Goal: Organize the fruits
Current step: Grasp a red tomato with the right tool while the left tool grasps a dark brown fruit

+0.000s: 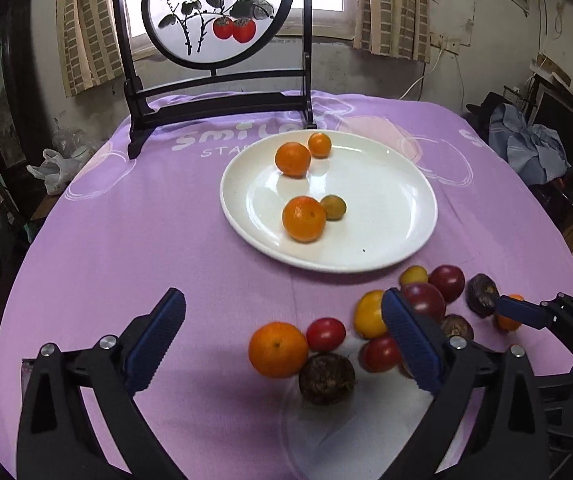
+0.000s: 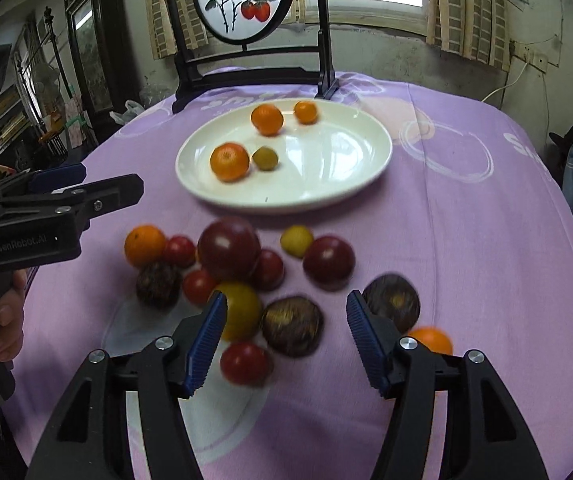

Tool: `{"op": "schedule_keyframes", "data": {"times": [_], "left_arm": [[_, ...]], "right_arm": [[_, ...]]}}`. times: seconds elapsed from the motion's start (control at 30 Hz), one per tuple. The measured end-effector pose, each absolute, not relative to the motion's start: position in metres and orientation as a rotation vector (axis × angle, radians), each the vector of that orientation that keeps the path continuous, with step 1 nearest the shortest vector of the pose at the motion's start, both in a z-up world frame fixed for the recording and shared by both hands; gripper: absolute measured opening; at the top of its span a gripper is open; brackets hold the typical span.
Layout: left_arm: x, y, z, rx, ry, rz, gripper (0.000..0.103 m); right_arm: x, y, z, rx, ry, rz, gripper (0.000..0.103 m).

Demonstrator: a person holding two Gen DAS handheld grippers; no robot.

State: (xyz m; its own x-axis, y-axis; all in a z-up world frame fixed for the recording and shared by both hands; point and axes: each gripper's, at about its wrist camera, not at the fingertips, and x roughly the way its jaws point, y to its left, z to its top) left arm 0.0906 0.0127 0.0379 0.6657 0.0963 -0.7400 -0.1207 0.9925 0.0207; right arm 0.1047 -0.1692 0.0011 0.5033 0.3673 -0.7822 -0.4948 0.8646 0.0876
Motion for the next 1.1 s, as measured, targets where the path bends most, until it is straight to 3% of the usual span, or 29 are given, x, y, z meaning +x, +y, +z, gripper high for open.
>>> {"op": "schedule_keyframes", "data": {"times": [0.13,0.2,0.23,0.47,0.73,0.9,1.1], "left_arm": [[0.077,0.011,0.022,-0.057,0.854,0.129,0.096],[0.073,0.013,0.015,-0.083,0.859,0.130,0.096],[0.071,0.014,0.012,-0.089,0.861,0.128,0.096],[0.070,0.028,-0.005,-0.116,0.868,0.157,0.096],[0.073,0.029,-0.014,-0.101,0.885,0.152,0.096],[0.072,0.024,-0.012,-0.093,0.885,0.138,0.096],[0.070,0.022,-0.014,-0.089,0.891,0.141,0.096]], "right_arm": [[0.089,-0.165,-0.010,-0.183,0.942,0.535,0.064],[0.085,-0.160,-0.014,-0.206,0.966,0.540,0.076],[0.081,-0.156,-0.017,-0.230,0.979,0.541,0.078],[0.059,-0.132,-0.029,-0.379,0.942,0.552,0.078],[0.071,-0.139,-0.041,-0.305,0.977,0.537,0.077],[0.076,-0.147,-0.039,-0.242,0.956,0.496,0.049],[0.079,-0.152,-0.039,-0.208,0.950,0.473,0.040]]}}
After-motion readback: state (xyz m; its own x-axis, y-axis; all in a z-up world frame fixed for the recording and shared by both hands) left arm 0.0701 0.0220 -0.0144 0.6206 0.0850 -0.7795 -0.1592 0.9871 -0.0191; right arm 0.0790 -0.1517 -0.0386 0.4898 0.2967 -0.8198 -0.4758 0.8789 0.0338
